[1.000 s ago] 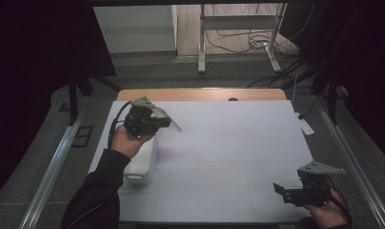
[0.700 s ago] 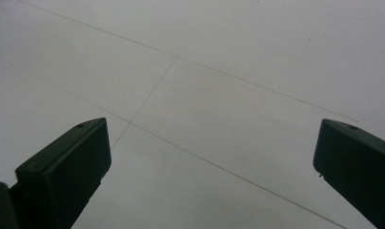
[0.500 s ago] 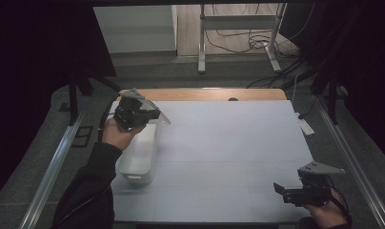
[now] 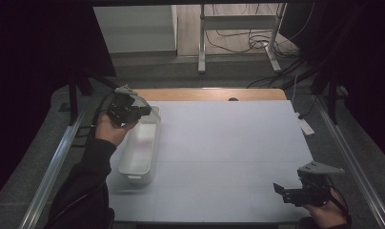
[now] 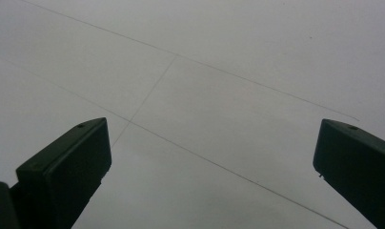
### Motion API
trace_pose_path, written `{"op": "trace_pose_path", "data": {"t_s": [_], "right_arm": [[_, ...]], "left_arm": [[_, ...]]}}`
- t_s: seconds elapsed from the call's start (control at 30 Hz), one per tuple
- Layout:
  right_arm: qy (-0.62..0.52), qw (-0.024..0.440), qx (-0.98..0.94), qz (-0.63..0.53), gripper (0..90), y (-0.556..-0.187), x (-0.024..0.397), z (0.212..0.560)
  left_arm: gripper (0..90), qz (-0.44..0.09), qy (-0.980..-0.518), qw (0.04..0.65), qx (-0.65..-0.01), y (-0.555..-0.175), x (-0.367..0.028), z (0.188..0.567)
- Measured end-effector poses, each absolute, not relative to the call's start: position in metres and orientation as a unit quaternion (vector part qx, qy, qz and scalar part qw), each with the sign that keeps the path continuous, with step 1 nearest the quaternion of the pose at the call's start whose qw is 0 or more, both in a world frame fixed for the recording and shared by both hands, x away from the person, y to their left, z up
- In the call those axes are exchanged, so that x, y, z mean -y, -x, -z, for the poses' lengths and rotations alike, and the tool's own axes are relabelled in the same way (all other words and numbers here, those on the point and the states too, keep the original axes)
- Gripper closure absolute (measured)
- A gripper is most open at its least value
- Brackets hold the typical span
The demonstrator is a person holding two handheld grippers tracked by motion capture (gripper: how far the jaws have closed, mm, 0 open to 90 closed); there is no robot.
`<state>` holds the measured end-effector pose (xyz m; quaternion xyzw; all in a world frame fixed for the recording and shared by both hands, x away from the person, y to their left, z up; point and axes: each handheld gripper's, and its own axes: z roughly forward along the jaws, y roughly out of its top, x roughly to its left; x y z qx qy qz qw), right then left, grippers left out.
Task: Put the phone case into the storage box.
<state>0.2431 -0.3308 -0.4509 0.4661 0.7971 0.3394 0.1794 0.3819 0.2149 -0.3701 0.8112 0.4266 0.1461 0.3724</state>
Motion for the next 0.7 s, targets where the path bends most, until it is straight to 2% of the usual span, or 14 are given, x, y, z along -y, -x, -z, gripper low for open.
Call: {"op": "trace_pose_path", "data": {"t_s": [0.7], "right_arm": [[-0.462,0.178,-0.800,-0.338,0.0,-0.243,0.330,0.451]], "left_arm": [[88.1,-0.158,-0.806,0.344,-0.455,-0.397,-0.225,0.377]]}}
